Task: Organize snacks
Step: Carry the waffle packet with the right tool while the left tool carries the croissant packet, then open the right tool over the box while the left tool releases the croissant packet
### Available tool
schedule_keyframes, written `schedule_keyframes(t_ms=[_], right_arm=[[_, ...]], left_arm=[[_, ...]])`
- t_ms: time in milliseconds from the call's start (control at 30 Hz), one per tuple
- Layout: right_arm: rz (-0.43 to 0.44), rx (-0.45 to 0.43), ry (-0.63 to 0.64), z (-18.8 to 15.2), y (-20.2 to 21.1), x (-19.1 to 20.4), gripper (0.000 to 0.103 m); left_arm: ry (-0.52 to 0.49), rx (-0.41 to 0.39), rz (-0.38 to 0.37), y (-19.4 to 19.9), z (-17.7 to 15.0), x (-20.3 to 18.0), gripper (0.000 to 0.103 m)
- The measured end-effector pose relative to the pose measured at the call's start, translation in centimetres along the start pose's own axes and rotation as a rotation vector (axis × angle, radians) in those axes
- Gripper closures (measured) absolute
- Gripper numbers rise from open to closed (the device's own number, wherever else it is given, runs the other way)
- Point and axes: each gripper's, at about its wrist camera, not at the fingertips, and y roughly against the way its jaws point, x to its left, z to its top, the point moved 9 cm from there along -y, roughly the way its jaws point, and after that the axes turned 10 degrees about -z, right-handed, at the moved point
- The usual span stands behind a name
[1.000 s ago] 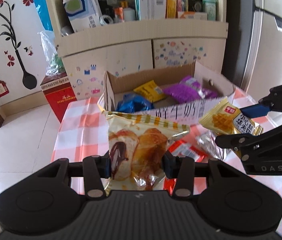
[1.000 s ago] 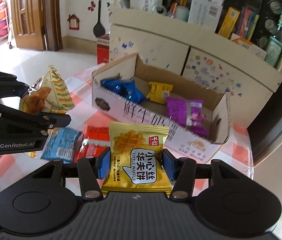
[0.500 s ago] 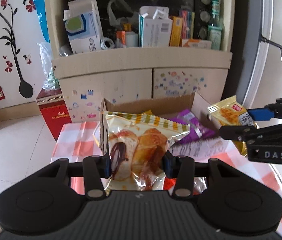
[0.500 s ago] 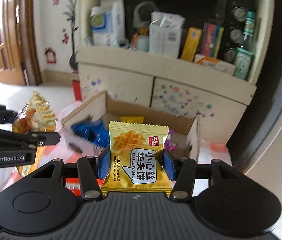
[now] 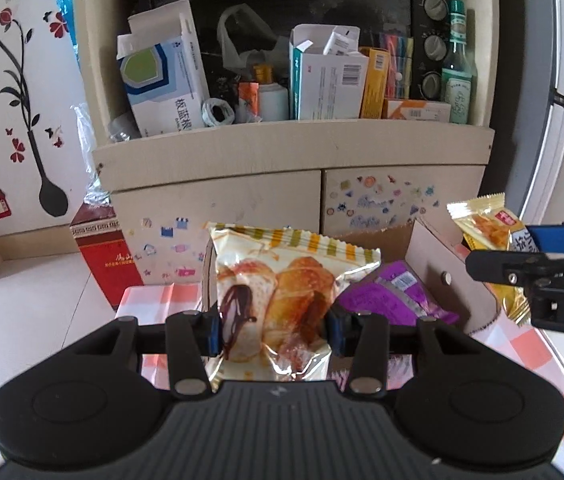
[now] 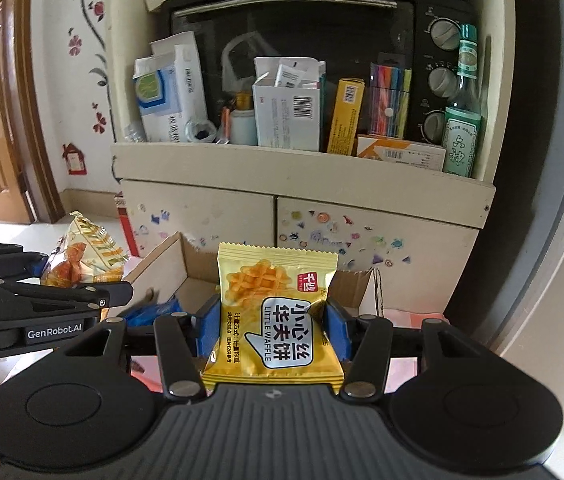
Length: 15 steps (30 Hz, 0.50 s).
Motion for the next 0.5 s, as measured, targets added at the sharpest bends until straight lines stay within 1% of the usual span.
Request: schedule_keyframes(t_ms=[167,367,433,467,500], right_arm=[[-0.012,0.022,-0.070,0.1,-1.7,-0.5,0.043],[-0.040,0.042,-0.141,0.4,-4.1,-1.3,0.043],[-0.043,0.054,-0.157,0.3,-5.0,-1.5,0.042],[-0.047,0.058,-0.164,0.3,-5.4,-1.6,0.040],[-0.053,0.061,-0.172,0.2,-5.8,-1.7,0.039]], left_arm=[[0.033,-0.017,0.000,-1.9,1.3,1.0,0.057],[0.072,-0.016,-0.003,-4.6,2.3,2.0,0.057],[0.080,-0.025,-0.013,-5.5,2.6,2.0,0.055],[0.085,-0.028,-0.012,-6.0,2.7,2.0,0.052],[0.085,-0.029,-0.004,-6.3,2.8,2.1,0.045]])
